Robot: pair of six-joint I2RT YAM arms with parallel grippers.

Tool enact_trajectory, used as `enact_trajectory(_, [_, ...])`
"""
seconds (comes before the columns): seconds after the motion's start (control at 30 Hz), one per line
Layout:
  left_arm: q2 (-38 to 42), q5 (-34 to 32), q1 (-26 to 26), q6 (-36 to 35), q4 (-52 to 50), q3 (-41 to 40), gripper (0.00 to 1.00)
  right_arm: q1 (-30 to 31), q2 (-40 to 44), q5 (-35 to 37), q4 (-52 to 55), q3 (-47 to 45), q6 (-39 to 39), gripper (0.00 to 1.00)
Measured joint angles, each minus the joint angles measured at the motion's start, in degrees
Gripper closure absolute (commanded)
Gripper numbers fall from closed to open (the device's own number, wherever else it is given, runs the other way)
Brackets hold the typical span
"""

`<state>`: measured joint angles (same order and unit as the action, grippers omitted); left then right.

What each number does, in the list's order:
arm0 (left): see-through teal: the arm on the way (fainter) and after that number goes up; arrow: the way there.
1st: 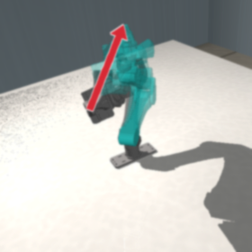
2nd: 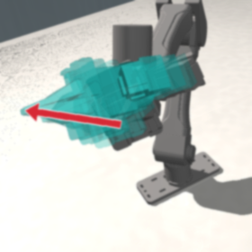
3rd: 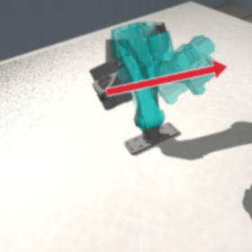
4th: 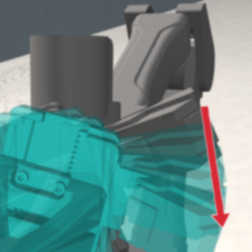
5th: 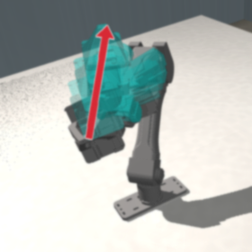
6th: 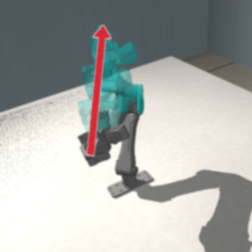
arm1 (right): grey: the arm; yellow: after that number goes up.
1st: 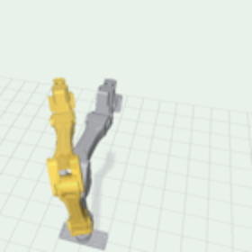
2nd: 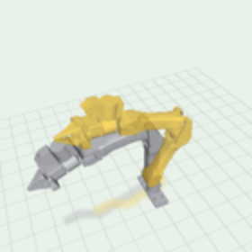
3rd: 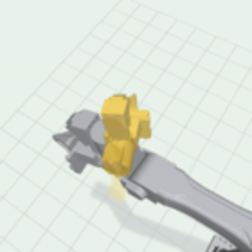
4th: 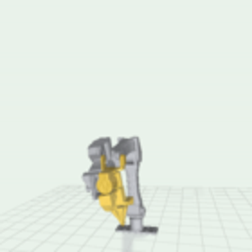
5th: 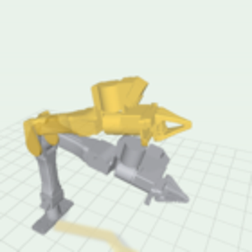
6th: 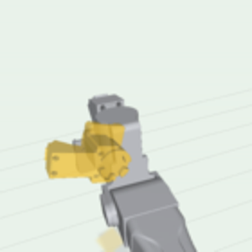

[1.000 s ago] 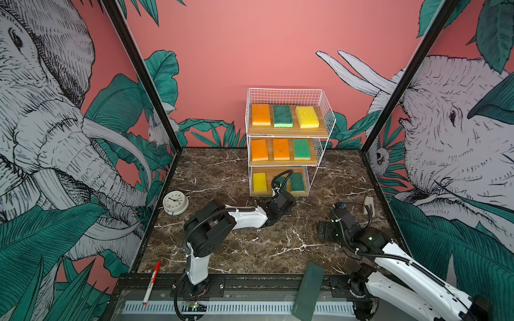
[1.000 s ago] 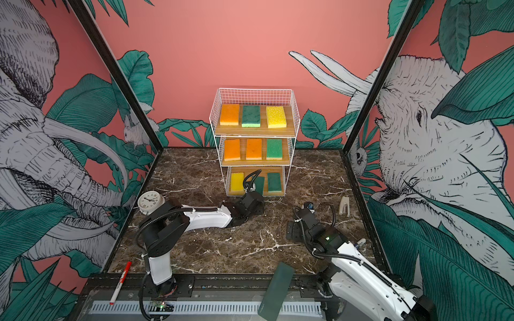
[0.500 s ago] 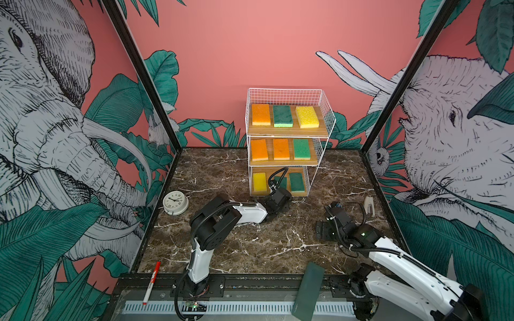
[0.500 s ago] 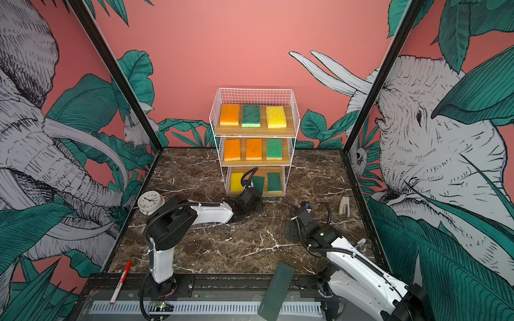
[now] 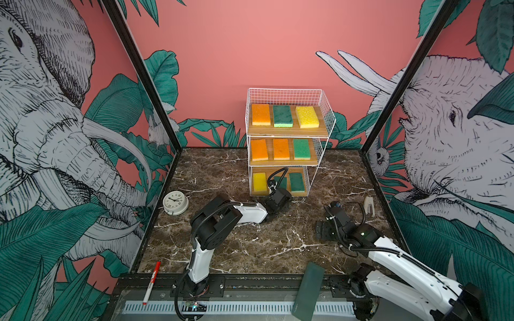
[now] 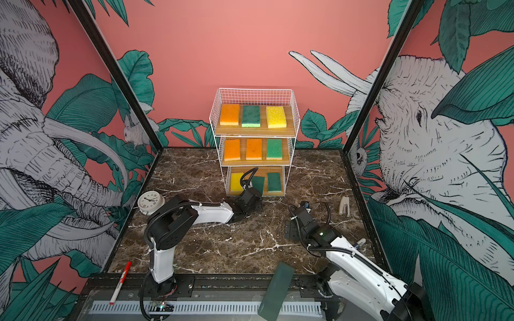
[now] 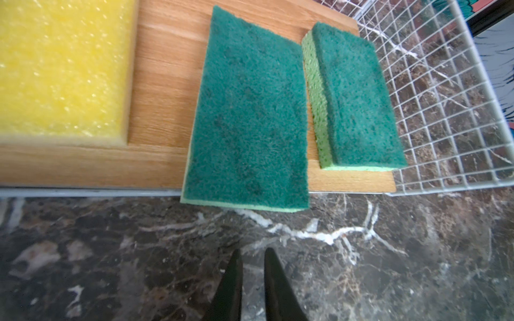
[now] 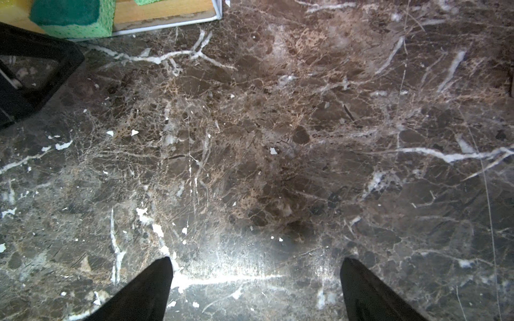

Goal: Arrange cleaning sponges on a shelf
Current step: Move the cleaning sponge to the shelf.

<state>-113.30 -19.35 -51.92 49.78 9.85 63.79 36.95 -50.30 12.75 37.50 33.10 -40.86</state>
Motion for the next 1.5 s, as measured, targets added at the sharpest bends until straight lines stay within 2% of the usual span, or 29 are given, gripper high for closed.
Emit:
enact_trajectory(0.23, [-2.9, 0.0, 0.3, 0.0, 0.5, 2.6, 0.81, 0.0, -0.4, 0.3, 0.0, 0.0, 0.5, 0.03])
enact_trajectory(1.5, [-5.9, -0.2, 2.5, 0.2, 5.5, 6.6, 0.81, -0.2, -3.9, 0.0, -1.4, 0.0, 1.5, 0.04])
